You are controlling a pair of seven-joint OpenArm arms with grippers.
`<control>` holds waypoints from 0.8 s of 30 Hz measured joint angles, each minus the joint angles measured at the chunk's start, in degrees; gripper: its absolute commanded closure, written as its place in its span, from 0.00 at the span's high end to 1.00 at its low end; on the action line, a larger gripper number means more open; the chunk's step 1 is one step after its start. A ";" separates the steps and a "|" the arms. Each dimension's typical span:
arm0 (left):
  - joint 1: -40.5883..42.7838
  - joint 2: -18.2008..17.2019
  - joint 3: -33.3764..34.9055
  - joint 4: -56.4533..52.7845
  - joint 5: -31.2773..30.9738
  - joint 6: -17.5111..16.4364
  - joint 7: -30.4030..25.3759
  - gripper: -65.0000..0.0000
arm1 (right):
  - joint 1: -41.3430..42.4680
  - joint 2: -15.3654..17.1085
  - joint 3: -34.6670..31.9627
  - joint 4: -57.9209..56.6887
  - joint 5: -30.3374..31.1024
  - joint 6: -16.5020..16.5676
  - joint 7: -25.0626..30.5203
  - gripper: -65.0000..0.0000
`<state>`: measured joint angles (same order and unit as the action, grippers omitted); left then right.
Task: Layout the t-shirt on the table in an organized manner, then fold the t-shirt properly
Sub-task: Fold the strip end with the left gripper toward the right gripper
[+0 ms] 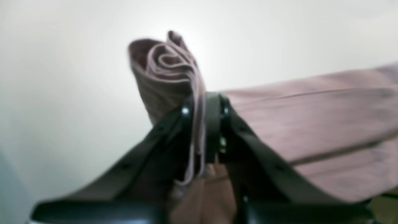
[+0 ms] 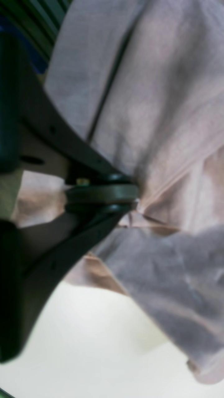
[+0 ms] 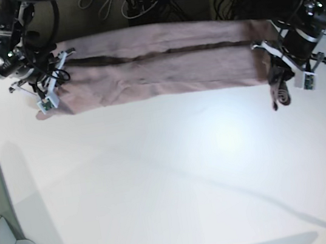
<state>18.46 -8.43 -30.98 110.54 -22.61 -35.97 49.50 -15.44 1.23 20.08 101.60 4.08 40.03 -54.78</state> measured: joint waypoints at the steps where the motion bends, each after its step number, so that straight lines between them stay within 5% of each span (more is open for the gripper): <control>1: 0.35 0.28 1.90 0.74 0.02 -0.04 0.24 0.00 | 0.00 0.00 0.00 0.00 0.02 0.00 0.04 0.00; 8: 2.49 0.59 14.80 1.49 1.11 0.48 0.17 0.00 | 0.33 0.00 0.00 0.00 0.04 0.00 -0.48 0.00; 12: 2.93 1.05 21.68 1.53 8.35 1.40 0.46 0.00 | 0.63 0.00 0.00 -0.04 0.02 0.00 -0.61 0.00; 24: -0.35 4.66 39.85 1.53 17.22 20.68 0.00 0.00 | 0.63 -0.13 0.00 -0.04 0.02 0.00 -0.61 0.00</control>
<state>18.11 -3.77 8.86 112.07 -5.39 -15.29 49.50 -14.81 1.10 20.08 101.56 4.10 40.03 -55.40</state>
